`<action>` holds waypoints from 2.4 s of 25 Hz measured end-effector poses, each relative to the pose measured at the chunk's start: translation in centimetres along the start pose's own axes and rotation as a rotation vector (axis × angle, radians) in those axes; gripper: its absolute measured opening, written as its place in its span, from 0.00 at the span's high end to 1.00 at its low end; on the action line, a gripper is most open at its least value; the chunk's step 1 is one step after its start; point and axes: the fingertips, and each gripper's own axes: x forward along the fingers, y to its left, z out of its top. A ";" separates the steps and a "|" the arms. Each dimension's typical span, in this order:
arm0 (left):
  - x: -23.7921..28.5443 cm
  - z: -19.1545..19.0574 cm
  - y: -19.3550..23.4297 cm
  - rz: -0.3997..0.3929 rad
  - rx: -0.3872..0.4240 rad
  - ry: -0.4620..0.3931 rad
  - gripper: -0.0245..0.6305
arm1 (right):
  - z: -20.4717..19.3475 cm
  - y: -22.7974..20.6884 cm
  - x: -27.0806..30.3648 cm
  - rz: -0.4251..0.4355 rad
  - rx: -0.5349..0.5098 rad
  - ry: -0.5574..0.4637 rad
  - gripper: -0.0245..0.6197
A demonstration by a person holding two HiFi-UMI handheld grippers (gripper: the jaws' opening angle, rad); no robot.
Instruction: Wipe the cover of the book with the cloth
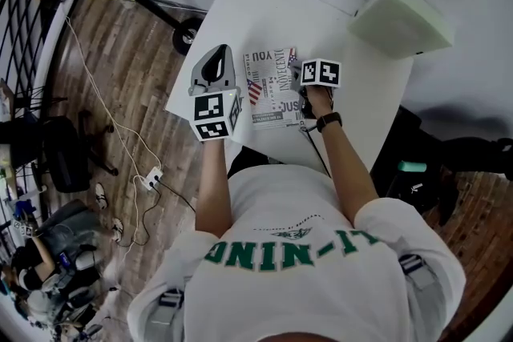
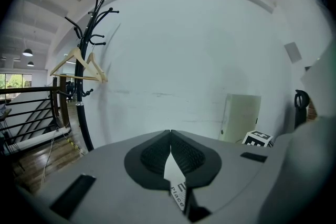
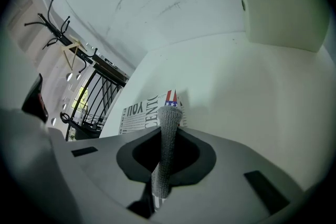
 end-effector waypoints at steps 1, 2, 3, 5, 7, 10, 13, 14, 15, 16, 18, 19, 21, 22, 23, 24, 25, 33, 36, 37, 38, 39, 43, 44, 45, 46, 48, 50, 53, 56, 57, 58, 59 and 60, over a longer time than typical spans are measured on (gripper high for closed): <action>-0.2 0.0 0.1 0.005 -0.001 -0.001 0.94 | -0.1 0.2 0.0 -0.010 -0.012 0.004 0.91; -0.4 0.0 0.3 0.010 -0.002 -0.001 0.94 | -0.2 0.8 0.2 -0.005 -0.017 0.011 0.91; -0.7 0.0 0.4 0.015 -0.006 -0.001 0.94 | -0.6 1.8 0.4 0.018 -0.018 0.019 0.91; -1.2 0.1 0.6 0.021 -0.021 -0.007 0.94 | -1.4 4.7 1.0 0.093 -0.029 0.039 0.91; -1.7 0.5 0.8 0.028 -0.026 -0.019 0.94 | -2.6 8.2 1.9 0.159 -0.077 0.068 0.91; -2.2 0.8 1.1 0.044 -0.017 -0.023 0.94 | -4.7 12.4 3.4 0.220 -0.155 0.120 0.91; -2.7 0.7 1.3 0.057 -0.020 -0.022 0.94 | -6.7 14.7 4.6 0.237 -0.203 0.167 0.91; -2.9 0.7 1.4 0.060 -0.020 -0.022 0.94 | -7.2 14.9 4.9 0.231 -0.212 0.179 0.91; -3.0 0.7 1.4 0.062 -0.019 -0.022 0.94 | -7.5 14.9 5.1 0.224 -0.219 0.186 0.91; -3.0 0.7 1.4 0.064 -0.018 -0.022 0.94 | -7.7 14.6 5.2 0.217 -0.223 0.186 0.91; -3.0 0.6 1.4 0.065 -0.016 -0.021 0.94 | -7.6 13.8 5.1 0.212 -0.214 0.176 0.91; -3.0 0.6 1.4 0.064 -0.015 -0.021 0.94 | -7.5 13.2 4.9 0.206 -0.202 0.171 0.91; -2.9 0.5 1.2 0.059 -0.015 -0.021 0.94 | -6.8 11.6 4.3 0.179 -0.186 0.159 0.91; -2.8 0.5 1.1 0.056 -0.015 -0.022 0.94 | -6.4 10.5 3.9 0.162 -0.176 0.150 0.91; -2.7 0.6 1.0 0.052 -0.015 -0.024 0.94 | -5.9 9.3 3.4 0.145 -0.160 0.138 0.91; -2.6 0.6 0.8 0.048 -0.014 -0.025 0.94 | -5.4 7.9 2.9 0.129 -0.138 0.126 0.91; -2.5 0.6 0.6 0.044 -0.014 -0.026 0.94 | -4.9 6.5 2.3 0.113 -0.112 0.112 0.91; -2.1 0.9 -0.5 0.020 -0.013 -0.035 0.94 | -2.7 -0.4 -1.2 0.042 0.020 0.021 0.91; -2.2 0.8 -0.6 0.021 -0.014 -0.036 0.94 | -2.7 -0.5 -1.2 -0.001 0.010 0.017 0.91; -2.3 0.8 -0.6 0.021 -0.018 -0.037 0.94 | -2.8 0.0 -1.0 -0.004 0.012 0.019 0.91; -2.5 0.8 -0.5 0.023 -0.022 -0.037 0.94 | -2.9 1.1 -0.7 0.013 0.014 0.023 0.91; -2.6 0.8 -0.4 0.025 -0.026 -0.037 0.94 | -3.2 2.8 -0.3 0.047 0.008 0.030 0.91; -3.3 0.4 -0.1 0.042 -0.030 -0.026 0.94 | -6.5 10.7 1.8 0.179 -0.118 0.127 0.91; -3.6 0.2 0.1 0.048 -0.032 -0.024 0.94 | -7.6 12.3 2.3 0.203 -0.145 0.155 0.91; -3.8 0.2 0.3 0.053 -0.033 -0.023 0.94 | -8.6 13.5 2.9 0.219 -0.170 0.178 0.91; -3.9 0.1 0.5 0.058 -0.032 -0.023 0.94 | -9.5 14.4 3.4 0.223 -0.193 0.194 0.91; -4.3 0.2 0.8 0.068 -0.029 -0.026 0.94 | -10.5 15.0 4.2 0.208 -0.222 0.202 0.91; -4.7 0.3 1.1 0.075 -0.029 -0.028 0.94 | -10.7 14.7 4.5 0.192 -0.217 0.186 0.91; -5.0 0.6 1.2 0.070 -0.045 -0.034 0.94 | -10.3 13.6 4.1 0.160 -0.208 0.168 0.91; -5.0 1.3 0.7 0.055 -0.051 -0.051 0.94 | -9.4 10.9 3.1 0.133 -0.180 0.145 0.91; -5.0 1.5 0.4 0.049 -0.049 -0.057 0.94 | -9.0 9.8 2.6 0.126 -0.157 0.131 0.91; -4.9 1.7 0.1 0.041 -0.048 -0.061 0.94 | -8.6 8.5 2.0 0.118 -0.132 0.116 0.91; -4.7 1.8 -0.3 0.033 -0.046 -0.064 0.94 | -8.2 7.1 1.3 0.106 -0.107 0.100 0.91; -4.5 1.8 -0.7 0.025 -0.045 -0.064 0.94 | -7.7 5.7 0.6 0.093 -0.079 0.085 0.91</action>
